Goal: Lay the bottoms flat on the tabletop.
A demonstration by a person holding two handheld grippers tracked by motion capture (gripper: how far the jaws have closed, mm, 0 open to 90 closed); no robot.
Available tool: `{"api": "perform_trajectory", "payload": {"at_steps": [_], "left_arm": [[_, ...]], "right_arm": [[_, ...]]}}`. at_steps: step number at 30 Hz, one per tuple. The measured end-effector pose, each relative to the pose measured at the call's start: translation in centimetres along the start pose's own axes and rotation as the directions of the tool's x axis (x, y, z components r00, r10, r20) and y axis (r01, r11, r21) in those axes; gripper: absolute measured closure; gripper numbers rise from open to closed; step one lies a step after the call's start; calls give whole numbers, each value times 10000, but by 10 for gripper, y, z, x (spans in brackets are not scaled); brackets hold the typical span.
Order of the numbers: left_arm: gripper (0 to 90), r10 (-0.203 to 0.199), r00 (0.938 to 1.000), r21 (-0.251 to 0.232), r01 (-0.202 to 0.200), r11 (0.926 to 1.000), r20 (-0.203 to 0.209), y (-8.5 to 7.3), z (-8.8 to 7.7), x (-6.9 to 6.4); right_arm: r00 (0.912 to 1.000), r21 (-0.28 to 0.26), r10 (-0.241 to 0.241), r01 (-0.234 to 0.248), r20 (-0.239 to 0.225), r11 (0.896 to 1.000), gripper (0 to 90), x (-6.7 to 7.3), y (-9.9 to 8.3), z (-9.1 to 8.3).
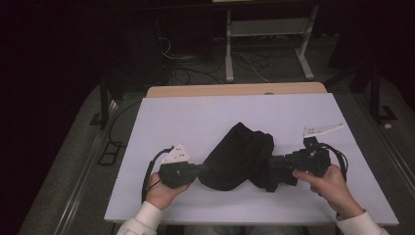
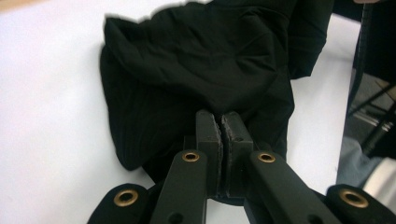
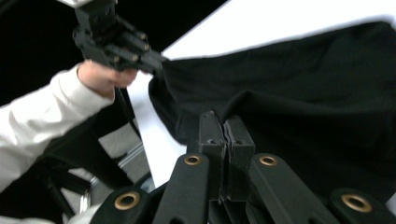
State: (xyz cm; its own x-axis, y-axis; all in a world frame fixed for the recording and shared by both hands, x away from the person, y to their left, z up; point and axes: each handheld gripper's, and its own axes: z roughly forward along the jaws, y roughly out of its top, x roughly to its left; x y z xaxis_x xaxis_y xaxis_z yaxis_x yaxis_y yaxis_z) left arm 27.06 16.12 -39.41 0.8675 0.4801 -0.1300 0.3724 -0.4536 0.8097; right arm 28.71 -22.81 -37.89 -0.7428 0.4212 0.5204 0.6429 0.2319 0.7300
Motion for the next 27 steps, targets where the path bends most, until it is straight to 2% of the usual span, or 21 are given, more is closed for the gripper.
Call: {"api": "perform_trajectory", "payload": {"at_steps": [5,6,7,10,11,12,14,17,18,19,21,22,23,24,27], "left_arm": [[864,13,9997,793,-32,9968,235,-12,4,-2],[864,13,9997,793,-32,9968,235,-12,4,-2],[863,-30,9994,1150,-9,9934,342,-18,7,-3],[860,-125,9988,1670,43,9860,483,-24,13,-2],[858,-125,9988,1670,43,9860,483,-24,13,-2],[855,-175,9980,1936,54,9811,608,-27,16,-1],[850,-139,9978,2070,3,9783,646,-27,18,-1],[808,-111,9977,1982,-24,9802,669,-22,17,2],[787,-111,9977,1982,-24,9802,669,-22,17,2],[753,-122,9981,1850,10,9827,598,-17,17,6],[671,-74,9990,1762,-6,9844,449,-14,17,8],[659,-113,9994,1535,64,9881,312,-5,18,14],[636,-113,9994,1535,64,9881,312,-5,18,14],[599,-219,9995,1258,189,9919,223,5,21,21],[520,-150,9998,846,158,9963,-96,23,31,30]], "right_arm": [[9996,1100,252,-235,-149,9937,868,-1,-26,15],[9993,1303,341,-319,-146,9910,868,-2,-31,18],[9990,1518,431,-403,-153,9876,868,-3,-37,22],[9975,2217,699,-660,-99,9729,867,-9,-51,34],[9969,2418,778,-737,-75,9675,867,-11,-54,37],[9967,2628,806,-760,-69,9619,867,-11,-56,41],[9964,2944,839,-773,-99,9526,866,-12,-59,46],[9954,3265,943,-830,-189,9416,866,-12,-63,50],[9954,3265,943,-830,-189,9416,866,-12,-63,50],[9947,3420,1005,-864,-236,9357,864,-11,-65,52],[9942,3458,1040,-888,-256,9341,863,-11,-66,52],[9939,3499,1054,-876,-323,9327,862,-11,-67,51],[9939,3499,1054,-876,-323,9327,862,-11,-67,51],[9929,3531,1129,-928,-366,9310,862,-11,-68,49],[9927,3585,1110,-870,-470,9295,860,-10,-70,48]]}}
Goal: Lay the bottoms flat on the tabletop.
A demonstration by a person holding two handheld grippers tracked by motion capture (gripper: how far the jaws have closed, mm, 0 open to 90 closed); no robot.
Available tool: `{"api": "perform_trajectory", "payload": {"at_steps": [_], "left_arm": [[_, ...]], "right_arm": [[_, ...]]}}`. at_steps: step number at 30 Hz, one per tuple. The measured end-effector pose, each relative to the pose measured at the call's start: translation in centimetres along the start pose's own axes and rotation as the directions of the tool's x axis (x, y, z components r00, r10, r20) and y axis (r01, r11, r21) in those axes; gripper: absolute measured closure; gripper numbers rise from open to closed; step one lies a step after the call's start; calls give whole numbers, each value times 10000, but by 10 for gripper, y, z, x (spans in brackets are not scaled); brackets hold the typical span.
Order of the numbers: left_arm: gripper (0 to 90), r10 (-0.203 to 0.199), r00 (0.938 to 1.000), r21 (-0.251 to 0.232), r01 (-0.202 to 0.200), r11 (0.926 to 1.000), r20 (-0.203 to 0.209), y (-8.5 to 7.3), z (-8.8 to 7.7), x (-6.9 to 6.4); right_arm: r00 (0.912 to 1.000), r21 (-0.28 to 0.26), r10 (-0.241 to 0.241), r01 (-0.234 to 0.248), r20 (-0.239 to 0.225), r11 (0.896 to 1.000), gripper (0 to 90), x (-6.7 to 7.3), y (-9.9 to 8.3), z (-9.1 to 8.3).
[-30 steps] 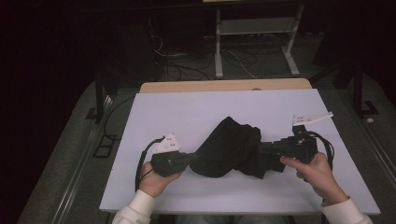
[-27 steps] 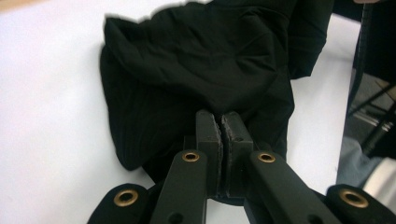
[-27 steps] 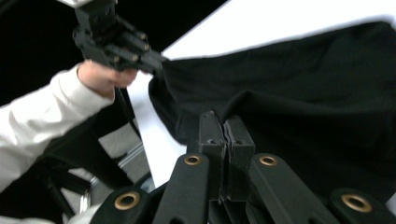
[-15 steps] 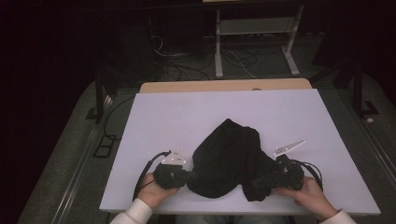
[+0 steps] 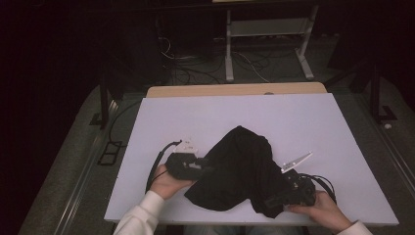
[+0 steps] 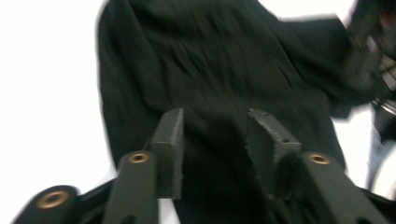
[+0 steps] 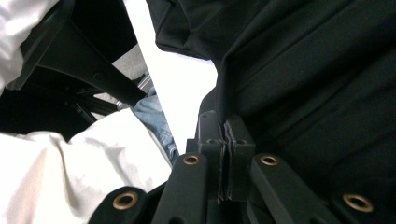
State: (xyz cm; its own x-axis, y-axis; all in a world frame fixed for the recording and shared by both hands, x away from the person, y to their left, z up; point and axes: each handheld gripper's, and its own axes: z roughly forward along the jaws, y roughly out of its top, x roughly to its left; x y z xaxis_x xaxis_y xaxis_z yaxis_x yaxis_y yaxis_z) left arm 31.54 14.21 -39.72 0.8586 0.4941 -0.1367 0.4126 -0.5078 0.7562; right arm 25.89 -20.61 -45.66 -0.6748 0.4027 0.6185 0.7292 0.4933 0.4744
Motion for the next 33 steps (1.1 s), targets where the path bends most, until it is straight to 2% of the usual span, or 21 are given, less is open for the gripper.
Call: {"api": "perform_trajectory", "payload": {"at_steps": [2,3,7,8,11,14,15,18,21,23,24,27,31,32,33], "left_arm": [[493,-11,10000,-97,10,10000,-57,6,4,3],[480,0,9999,-210,-3,9998,-172,18,14,10],[457,11,9999,-290,-15,9996,-140,36,33,21],[453,47,9999,-223,-49,9997,-109,40,37,24],[449,493,9987,148,-491,9987,-158,54,48,29],[416,551,9984,288,-546,9981,-150,64,55,33],[403,576,9982,315,-570,9979,-179,72,61,36],[391,640,9974,228,-632,9977,-331,80,69,40],[390,677,9970,211,-670,9975,-377,86,78,44],[390,635,9973,222,-627,9978,-363,87,81,44],[390,665,9969,306,-652,9974,-427,90,87,46],[388,554,9971,294,-539,9981,-525,93,96,50],[388,377,9973,349,-356,9988,-624,96,111,56],[388,377,9973,349,-356,9988,-624,96,111,56],[389,335,9976,409,-310,9987,-606,97,115,58]], "right_arm": [[10000,46,-10,10,-24,10000,857,0,0,0],[10000,57,-16,16,-55,10000,847,1,0,0],[9999,-13,-132,131,-68,9999,823,2,1,-3],[9999,-23,-145,145,-29,9999,815,2,1,-3],[9998,26,-188,188,23,9998,794,3,1,-3],[9994,68,-335,334,76,9994,713,7,2,-3],[9988,11,-464,464,153,9989,688,9,2,-4],[9961,-352,-798,811,381,9961,621,14,3,-11],[9940,-806,-868,921,669,9925,575,14,4,-20],[9938,-971,-805,878,766,9914,553,13,4,-23],[9930,-1354,-618,752,1005,9879,521,10,4,-30],[9888,-1909,-235,518,1477,9803,469,3,5,-40],[9776,-2469,311,217,2083,9688,393,-9,6,-49],[9776,-2469,311,217,2083,9688,393,-9,6,-49],[9704,-2697,605,49,2337,9629,344,-16,7,-52]]}}
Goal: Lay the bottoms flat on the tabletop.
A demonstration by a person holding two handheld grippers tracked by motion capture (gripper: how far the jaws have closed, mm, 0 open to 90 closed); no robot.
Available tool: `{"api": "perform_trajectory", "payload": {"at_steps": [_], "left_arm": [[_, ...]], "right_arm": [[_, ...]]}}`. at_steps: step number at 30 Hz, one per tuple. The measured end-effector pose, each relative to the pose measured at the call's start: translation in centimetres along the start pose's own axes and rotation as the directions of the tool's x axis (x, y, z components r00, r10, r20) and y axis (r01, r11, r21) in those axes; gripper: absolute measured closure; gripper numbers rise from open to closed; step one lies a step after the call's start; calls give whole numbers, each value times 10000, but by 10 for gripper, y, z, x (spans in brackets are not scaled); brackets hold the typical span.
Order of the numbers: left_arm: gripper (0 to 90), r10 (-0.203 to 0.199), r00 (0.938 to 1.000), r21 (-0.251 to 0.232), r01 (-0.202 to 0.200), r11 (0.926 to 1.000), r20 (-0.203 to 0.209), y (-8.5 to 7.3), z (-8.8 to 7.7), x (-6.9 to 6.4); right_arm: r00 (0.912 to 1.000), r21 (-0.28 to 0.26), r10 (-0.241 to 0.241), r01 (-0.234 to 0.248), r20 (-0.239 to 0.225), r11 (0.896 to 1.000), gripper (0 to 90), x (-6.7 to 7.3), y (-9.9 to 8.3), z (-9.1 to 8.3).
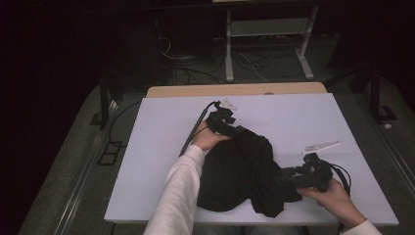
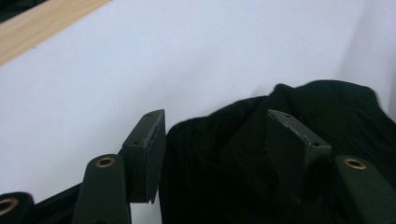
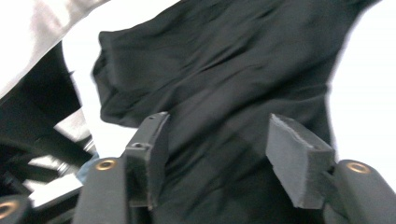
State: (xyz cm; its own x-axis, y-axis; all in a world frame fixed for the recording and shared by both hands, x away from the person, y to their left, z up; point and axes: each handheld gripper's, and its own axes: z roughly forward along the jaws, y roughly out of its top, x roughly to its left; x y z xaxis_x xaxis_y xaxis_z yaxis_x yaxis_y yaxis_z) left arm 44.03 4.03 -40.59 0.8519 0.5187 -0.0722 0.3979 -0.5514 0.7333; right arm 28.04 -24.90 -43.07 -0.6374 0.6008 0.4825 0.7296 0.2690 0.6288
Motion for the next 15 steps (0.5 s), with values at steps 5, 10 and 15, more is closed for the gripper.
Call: {"api": "perform_trajectory", "payload": {"at_steps": [5,10,15], "left_arm": [[403,-230,9997,182,227,9996,112,0,17,6],[492,-674,9960,655,635,9958,584,-7,33,10],[644,-853,9932,1112,763,9909,789,-12,38,13]], "right_arm": [[9981,-56,437,-435,425,9990,273,-16,3,4],[9947,-16,811,-812,626,9967,245,-24,6,11],[9915,402,1078,-1109,733,9930,336,-32,8,21]]}}
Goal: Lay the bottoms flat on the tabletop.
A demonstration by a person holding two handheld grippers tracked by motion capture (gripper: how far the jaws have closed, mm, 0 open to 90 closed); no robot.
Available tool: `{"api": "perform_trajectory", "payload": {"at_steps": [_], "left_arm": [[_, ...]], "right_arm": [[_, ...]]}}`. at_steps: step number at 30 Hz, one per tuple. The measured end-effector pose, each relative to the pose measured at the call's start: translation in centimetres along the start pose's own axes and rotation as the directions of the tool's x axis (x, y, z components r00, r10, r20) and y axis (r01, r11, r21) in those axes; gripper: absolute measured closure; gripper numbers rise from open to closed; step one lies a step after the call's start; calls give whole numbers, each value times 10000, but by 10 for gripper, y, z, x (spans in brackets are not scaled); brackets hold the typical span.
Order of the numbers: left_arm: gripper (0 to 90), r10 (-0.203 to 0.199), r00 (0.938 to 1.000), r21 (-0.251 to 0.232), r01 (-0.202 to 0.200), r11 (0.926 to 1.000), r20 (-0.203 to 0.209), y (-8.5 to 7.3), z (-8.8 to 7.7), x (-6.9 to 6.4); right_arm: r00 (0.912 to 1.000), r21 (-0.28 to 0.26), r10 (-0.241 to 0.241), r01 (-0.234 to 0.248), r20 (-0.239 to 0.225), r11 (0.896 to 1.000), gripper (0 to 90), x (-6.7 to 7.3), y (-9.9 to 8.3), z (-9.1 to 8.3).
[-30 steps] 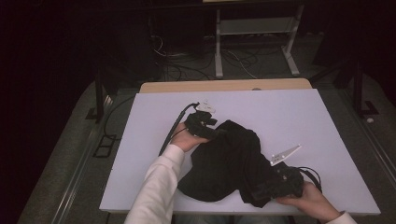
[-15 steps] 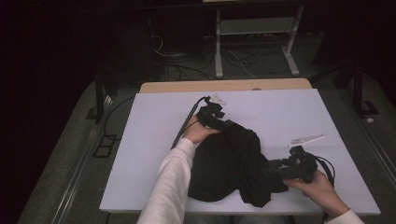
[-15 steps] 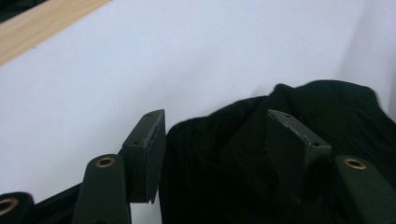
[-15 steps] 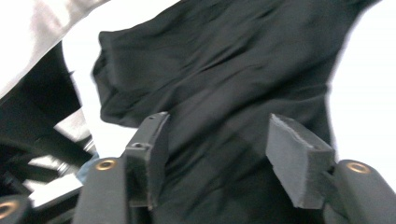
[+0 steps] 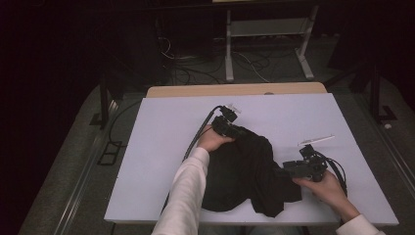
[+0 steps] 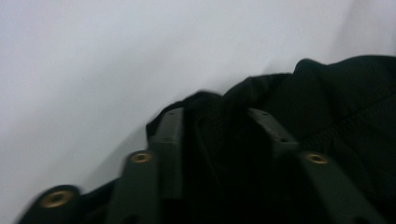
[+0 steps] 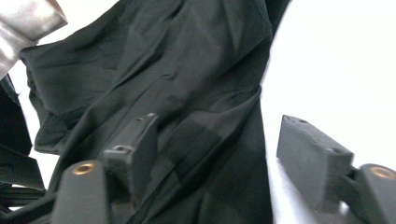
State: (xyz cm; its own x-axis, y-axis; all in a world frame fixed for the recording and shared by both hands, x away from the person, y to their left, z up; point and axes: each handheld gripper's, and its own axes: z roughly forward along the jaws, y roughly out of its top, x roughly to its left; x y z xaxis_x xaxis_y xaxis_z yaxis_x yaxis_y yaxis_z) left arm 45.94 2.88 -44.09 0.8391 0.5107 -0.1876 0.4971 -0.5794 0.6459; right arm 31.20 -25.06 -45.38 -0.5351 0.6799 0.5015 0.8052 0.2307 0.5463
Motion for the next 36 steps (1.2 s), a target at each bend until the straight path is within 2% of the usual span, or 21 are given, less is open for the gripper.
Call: {"api": "perform_trajectory", "payload": {"at_steps": [1,3,5,8,10,12,17,20,21,22,24,25,26,27,28,30,31,33,34,35,36], "left_arm": [[696,-203,9996,15,203,9998,192,-1,0,3],[768,-364,9990,174,360,9992,253,-2,-1,5],[826,-382,9987,300,372,9989,327,-3,-1,5],[852,-474,9985,185,469,9987,280,-2,-4,5],[854,-486,9988,68,486,9988,101,-1,-7,5],[855,-504,9987,15,504,9987,10,0,-10,5],[855,-798,9949,-729,753,9945,-613,2,-39,9],[855,-1063,9887,-1108,945,9893,-1058,-1,-58,13],[855,-1063,9887,-1108,945,9893,-1058,-1,-58,13],[855,-1377,9811,-1425,1182,9827,-1357,-6,-73,19],[855,-1790,9727,-1856,1505,9710,-1477,-12,-87,25],[855,-2107,9686,-2225,1782,9585,-1321,-15,-94,28],[855,-2461,9647,-2681,2136,9394,-937,-19,-101,31],[855,-2859,9570,-3130,2573,9142,-485,-22,-108,34],[855,-3152,9487,-3478,2873,8925,-251,-25,-113,36],[856,-3443,9389,-3983,3142,8618,-43,-30,-121,37],[856,-3549,9349,-4173,3231,8494,14,-31,-124,36],[856,-3544,9350,-4423,3136,8402,-103,-32,-130,33],[856,-3544,9350,-4423,3136,8402,-103,-32,-130,33],[856,-3492,9368,-4599,3018,8351,-194,-31,-135,28],[856,-3499,9365,-4677,2987,8319,-243,-31,-138,26]], "right_arm": [[10000,81,-7,7,-74,10000,394,-1,1,2],[9995,292,-41,50,-314,9996,497,-1,2,6],[9996,405,-136,146,-255,9991,653,-1,4,9],[9994,846,-114,141,-321,9963,840,-1,5,12],[9993,807,-157,184,-333,9966,853,-2,8,9],[9993,439,-217,230,-294,9988,856,-2,15,2],[9997,-556,-231,225,-99,9982,860,-8,37,-19],[9983,-957,-524,545,238,9939,860,-12,52,-27],[9983,-957,-524,545,238,9939,860,-12,52,-27],[9967,-1150,-629,685,513,9910,860,-15,62,-31],[9966,-1354,-586,659,575,9886,860,-18,72,-34],[9967,-1475,-584,661,560,9868,861,-18,77,-36],[9964,-1569,-622,704,569,9851,860,-17,82,-38],[9959,-1686,-691,781,588,9826,860,-15,88,-40],[9946,-1795,-785,896,680,9797,860,-12,93,-43],[9914,-1936,-1027,1168,816,9741,861,-5,104,-48],[9893,-2032,-1151,1312,892,9703,860,0,109,-51],[9835,-2264,-1443,1660,1093,9598,860,11,117,-57],[9835,-2264,-1443,1660,1093,9598,860,11,117,-57],[9760,-2440,-1714,2002,1342,9489,860,20,124,-63],[9733,-2502,-1779,2101,1451,9451,861,25,127,-64]]}}
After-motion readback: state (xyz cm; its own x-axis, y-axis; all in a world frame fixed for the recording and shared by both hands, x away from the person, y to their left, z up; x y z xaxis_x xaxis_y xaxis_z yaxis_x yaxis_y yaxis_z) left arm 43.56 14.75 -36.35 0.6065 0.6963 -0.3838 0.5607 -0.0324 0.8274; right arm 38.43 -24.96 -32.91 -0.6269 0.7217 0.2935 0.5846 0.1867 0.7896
